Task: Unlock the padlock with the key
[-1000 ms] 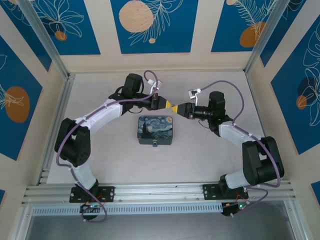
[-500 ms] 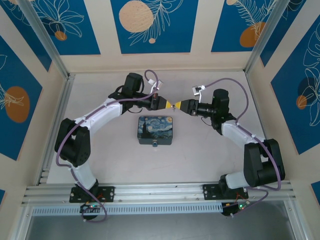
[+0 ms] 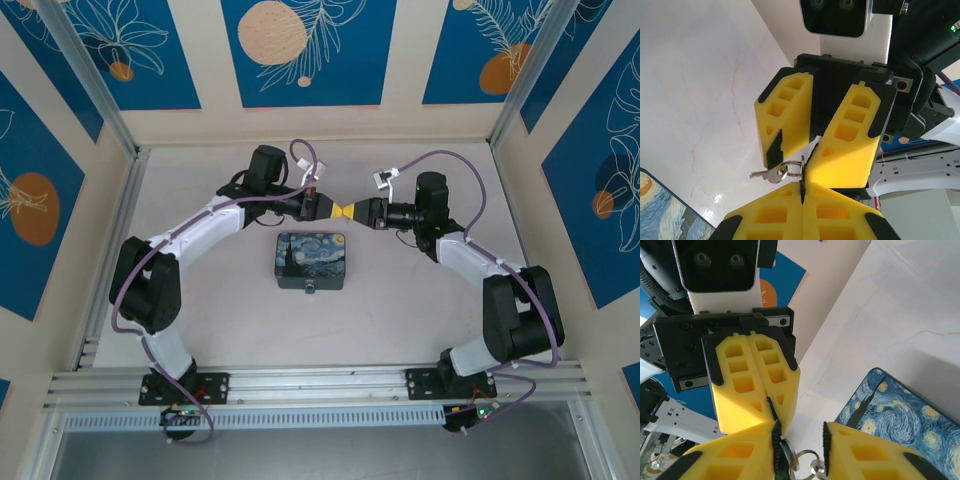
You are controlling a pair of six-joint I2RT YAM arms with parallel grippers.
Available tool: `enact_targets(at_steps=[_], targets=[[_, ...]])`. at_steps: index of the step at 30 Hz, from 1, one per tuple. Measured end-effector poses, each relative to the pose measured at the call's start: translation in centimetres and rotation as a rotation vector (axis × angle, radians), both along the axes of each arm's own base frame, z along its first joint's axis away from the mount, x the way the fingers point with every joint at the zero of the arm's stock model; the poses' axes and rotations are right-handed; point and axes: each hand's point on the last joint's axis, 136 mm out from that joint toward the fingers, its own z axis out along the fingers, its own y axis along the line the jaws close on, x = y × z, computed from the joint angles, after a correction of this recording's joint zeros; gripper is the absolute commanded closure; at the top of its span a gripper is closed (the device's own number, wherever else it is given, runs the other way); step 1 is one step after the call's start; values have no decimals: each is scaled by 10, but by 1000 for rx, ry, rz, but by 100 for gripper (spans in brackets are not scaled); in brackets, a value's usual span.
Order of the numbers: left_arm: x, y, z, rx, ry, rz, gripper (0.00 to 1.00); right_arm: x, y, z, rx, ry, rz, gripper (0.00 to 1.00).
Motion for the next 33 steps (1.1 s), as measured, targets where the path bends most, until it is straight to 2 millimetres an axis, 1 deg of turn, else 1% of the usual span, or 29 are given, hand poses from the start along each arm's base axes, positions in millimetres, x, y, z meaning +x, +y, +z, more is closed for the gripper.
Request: enact_targets(at_steps=[6, 9, 14, 26, 29, 33], targets=[[-1, 1, -2, 6, 4, -1, 100, -2, 1, 1, 3, -8, 15, 83], [-1, 1, -2, 9, 8, -1, 100, -3, 1, 1, 4, -8, 21, 83], [-1, 1, -3, 10, 10, -1, 100, -4, 1, 1, 5, -8, 23, 78], [-2, 1, -3, 14, 17, 0, 100, -6, 1, -2, 5, -3, 26, 80], [-2, 1, -3, 14, 17, 0, 100, -6, 1, -2, 6, -5, 27, 75], [-2, 1, -3, 14, 16, 0, 100, -8, 0, -6, 5, 1, 27, 75]])
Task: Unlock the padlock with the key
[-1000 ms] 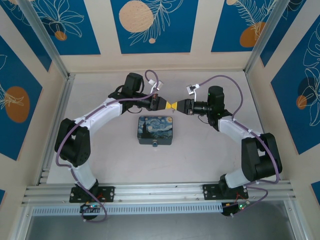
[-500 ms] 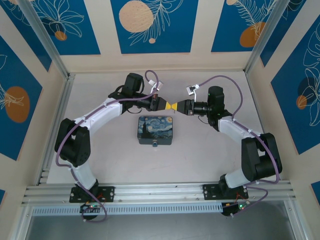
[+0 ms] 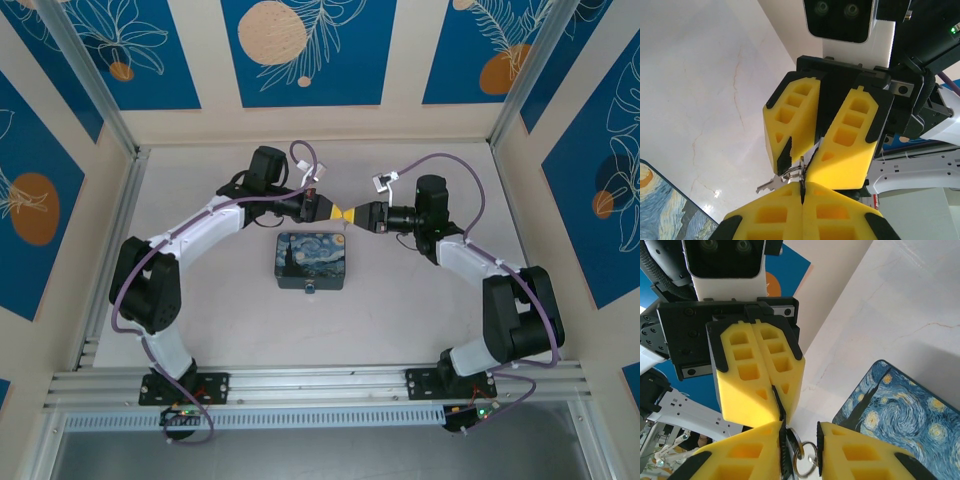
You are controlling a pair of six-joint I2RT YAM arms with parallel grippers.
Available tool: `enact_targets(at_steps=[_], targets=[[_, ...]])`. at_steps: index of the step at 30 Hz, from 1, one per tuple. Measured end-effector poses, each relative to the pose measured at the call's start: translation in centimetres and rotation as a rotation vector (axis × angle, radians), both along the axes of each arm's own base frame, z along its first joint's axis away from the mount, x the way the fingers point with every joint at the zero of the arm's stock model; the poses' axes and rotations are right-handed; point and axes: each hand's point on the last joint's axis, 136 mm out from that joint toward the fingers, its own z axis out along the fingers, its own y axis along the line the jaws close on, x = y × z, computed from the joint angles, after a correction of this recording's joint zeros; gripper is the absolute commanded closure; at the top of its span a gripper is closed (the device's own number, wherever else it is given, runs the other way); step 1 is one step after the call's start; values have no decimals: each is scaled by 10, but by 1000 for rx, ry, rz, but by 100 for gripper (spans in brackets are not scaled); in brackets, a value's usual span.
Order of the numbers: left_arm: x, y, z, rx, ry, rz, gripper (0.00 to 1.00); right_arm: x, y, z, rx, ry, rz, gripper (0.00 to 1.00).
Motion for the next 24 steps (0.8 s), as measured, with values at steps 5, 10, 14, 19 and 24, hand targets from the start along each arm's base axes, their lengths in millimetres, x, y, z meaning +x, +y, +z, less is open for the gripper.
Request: enact_targets(at_steps=[5, 10, 14, 19, 24], targets=[[0, 0, 0, 0, -1, 0, 100, -1, 0, 1, 2, -6, 2, 77], [1, 0, 0, 1, -2, 3, 100, 0, 0, 1, 3, -8, 2, 82], [1, 0, 0, 4, -2, 7, 100, -1, 0, 4, 7, -14, 2, 98], [1, 0, 0, 2, -2, 4, 100, -3, 0, 4, 16, -2, -2, 100], [6, 0, -1, 14, -16, 34, 54, -10, 0, 2, 13, 10, -13, 100]])
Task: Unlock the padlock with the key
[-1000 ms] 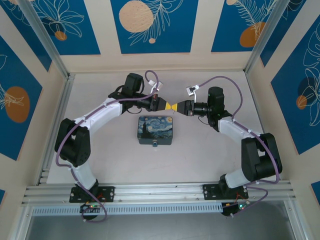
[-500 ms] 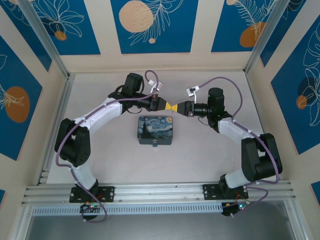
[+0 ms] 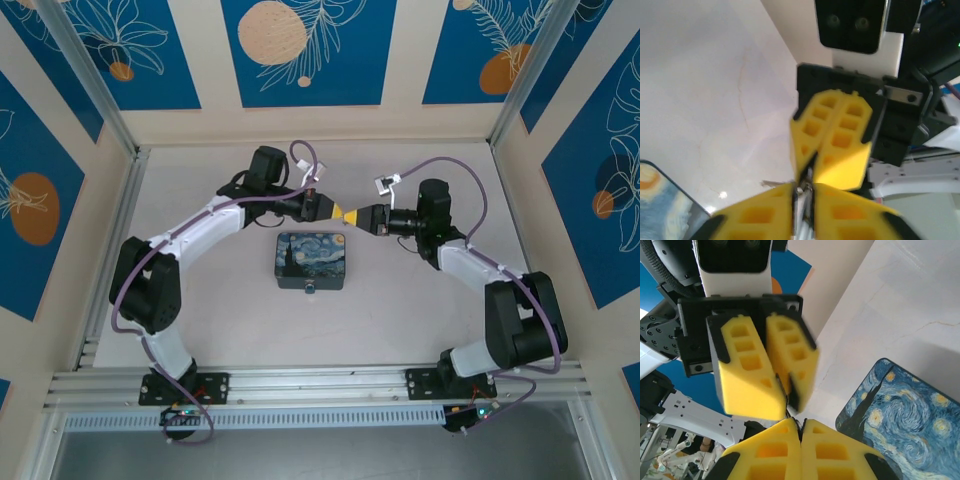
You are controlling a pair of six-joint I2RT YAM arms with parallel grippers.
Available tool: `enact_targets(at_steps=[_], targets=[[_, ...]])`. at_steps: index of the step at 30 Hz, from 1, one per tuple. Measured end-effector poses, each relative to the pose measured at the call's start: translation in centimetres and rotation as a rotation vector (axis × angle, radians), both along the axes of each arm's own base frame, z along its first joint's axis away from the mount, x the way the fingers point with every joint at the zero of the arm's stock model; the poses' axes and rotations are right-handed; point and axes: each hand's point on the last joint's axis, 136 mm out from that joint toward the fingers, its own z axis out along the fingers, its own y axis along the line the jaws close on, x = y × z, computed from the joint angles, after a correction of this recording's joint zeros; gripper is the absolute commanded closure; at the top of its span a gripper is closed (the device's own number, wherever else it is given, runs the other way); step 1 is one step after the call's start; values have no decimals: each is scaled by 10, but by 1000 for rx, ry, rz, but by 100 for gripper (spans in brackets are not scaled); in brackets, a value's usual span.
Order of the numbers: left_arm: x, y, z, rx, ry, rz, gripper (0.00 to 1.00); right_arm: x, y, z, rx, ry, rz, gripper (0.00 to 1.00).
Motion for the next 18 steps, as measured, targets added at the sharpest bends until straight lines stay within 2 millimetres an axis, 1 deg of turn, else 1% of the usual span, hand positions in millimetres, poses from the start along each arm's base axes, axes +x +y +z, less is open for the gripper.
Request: enact_targets(at_steps=[2, 4, 7, 8, 10, 13, 16, 18], targets=[[6, 3, 1, 10, -19, 49, 40, -7, 1, -2, -7, 11, -5, 100], [8, 9, 3, 15, -37, 104, 31, -15, 2, -6, -20, 27, -19, 100], [3, 24, 11, 10, -68, 197, 18, -24, 1, -11, -42, 54, -59, 100], [0, 29, 14, 7, -79, 229, 10, -27, 0, -14, -49, 70, -80, 100], [-8, 41, 16, 9, -97, 287, 7, -31, -3, -21, -62, 106, -121, 100], [-23, 56, 10, 32, -117, 355, 4, -39, -8, -40, -83, 182, -188, 100], [-41, 69, -6, 86, -123, 412, 2, -49, -11, -57, -110, 250, -244, 100], [-57, 73, -21, 145, -119, 434, 2, -54, -11, -63, -123, 279, -270, 100]])
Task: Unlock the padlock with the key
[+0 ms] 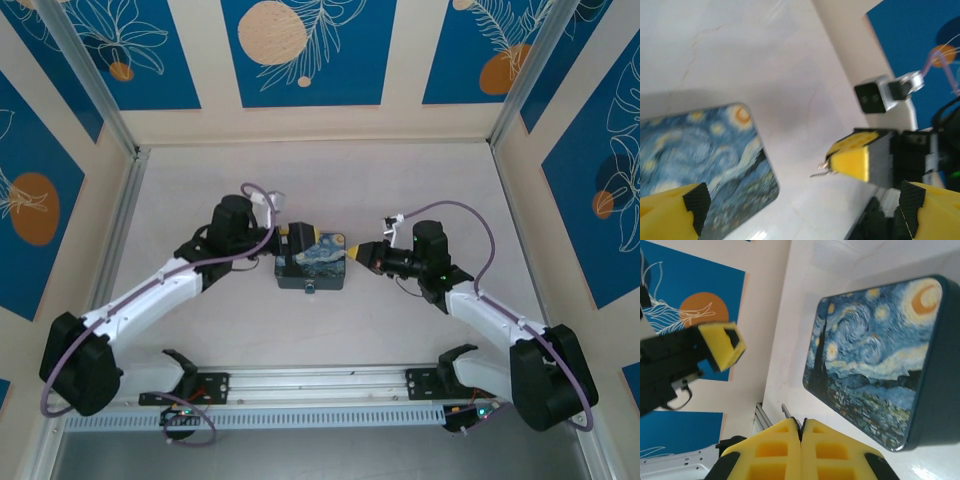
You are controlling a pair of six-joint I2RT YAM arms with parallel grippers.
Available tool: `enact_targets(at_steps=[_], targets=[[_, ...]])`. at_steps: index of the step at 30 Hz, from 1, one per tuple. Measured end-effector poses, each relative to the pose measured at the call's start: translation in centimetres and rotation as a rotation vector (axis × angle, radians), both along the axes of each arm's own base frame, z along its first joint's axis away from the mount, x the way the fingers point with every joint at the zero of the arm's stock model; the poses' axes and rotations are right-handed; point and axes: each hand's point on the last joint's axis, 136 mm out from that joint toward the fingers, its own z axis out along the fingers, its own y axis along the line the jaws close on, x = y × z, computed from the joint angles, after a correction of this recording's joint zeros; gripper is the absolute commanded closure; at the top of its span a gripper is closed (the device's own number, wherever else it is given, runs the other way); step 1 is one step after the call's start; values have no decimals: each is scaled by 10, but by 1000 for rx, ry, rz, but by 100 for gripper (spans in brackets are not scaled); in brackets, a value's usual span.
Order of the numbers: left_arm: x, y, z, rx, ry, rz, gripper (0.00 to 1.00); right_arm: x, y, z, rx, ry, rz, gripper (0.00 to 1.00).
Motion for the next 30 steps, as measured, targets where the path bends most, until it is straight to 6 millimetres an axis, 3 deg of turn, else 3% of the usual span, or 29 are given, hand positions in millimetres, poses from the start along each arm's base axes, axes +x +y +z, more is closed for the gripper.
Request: enact_targets(at_steps=[7, 13, 16, 24, 30], targets=[[-53, 5, -49, 181, 15, 17, 5, -9, 11, -10, -42, 55, -34, 100], [-83, 39, -107, 241, 30, 86, 6, -21, 19, -26, -104, 100, -44, 100], [-88, 53, -125, 243, 36, 121, 7, -20, 17, -30, -119, 111, -70, 100], [-78, 42, -124, 188, -13, 127, 9, -18, 21, -47, -158, 147, -94, 100], [-71, 32, -130, 195, -66, 96, 9, -16, 21, -47, -160, 145, -110, 100]])
